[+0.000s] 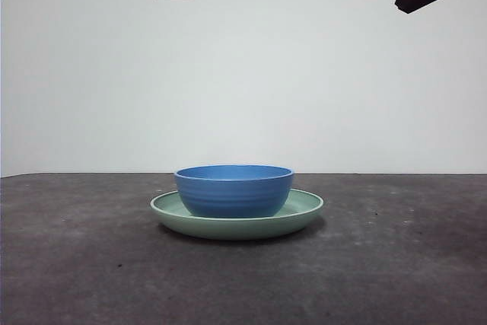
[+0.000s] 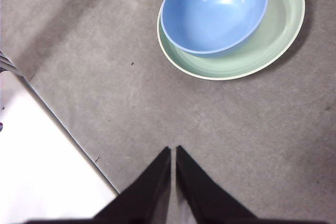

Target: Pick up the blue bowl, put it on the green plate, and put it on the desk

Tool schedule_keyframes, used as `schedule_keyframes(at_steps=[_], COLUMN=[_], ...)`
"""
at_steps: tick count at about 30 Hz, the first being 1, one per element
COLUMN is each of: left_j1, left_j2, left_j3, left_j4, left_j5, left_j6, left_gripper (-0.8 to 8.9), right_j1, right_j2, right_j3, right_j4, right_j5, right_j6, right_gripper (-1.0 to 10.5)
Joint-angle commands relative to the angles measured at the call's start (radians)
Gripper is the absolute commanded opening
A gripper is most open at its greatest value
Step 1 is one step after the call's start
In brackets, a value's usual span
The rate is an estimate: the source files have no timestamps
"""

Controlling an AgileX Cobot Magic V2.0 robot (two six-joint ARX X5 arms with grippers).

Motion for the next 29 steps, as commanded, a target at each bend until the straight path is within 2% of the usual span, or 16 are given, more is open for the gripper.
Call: schedule_keyframes(at_steps=[1, 5, 11, 20, 29], left_j1=[0.012, 0.015, 0.015, 0.014, 0.014], left_j2=[-0.085, -0.175, -0.228, -0.228, -0.228], left_j3=[-0.112, -0.244, -0.35, -0.362, -0.362], left_j4=[0.007, 0.0, -0.015, -0.21, -0.204], left_j5=[-0.004, -0.004, -0.004, -0.004, -0.004], left_j6=[0.002, -0.007, -0.027, -0.029, -0.029], left_gripper=[0.15, 0.15, 0.15, 0.15, 0.15], right_j1=[0.007, 0.007, 0.007, 0.007, 0.007], right_j2=[0.007, 0.007, 0.007, 0.007, 0.007], right_j3=[0.017, 0.017, 0.017, 0.017, 0.017], right_j4=[0.01, 0.01, 0.01, 0.01, 0.01], right_j5=[-0.001, -0.001, -0.001, -0.001, -0.001], right_j6=[-0.011, -0.011, -0.011, -0.011, -0.011], right_gripper=[0.1, 0.1, 0.1, 0.1, 0.1])
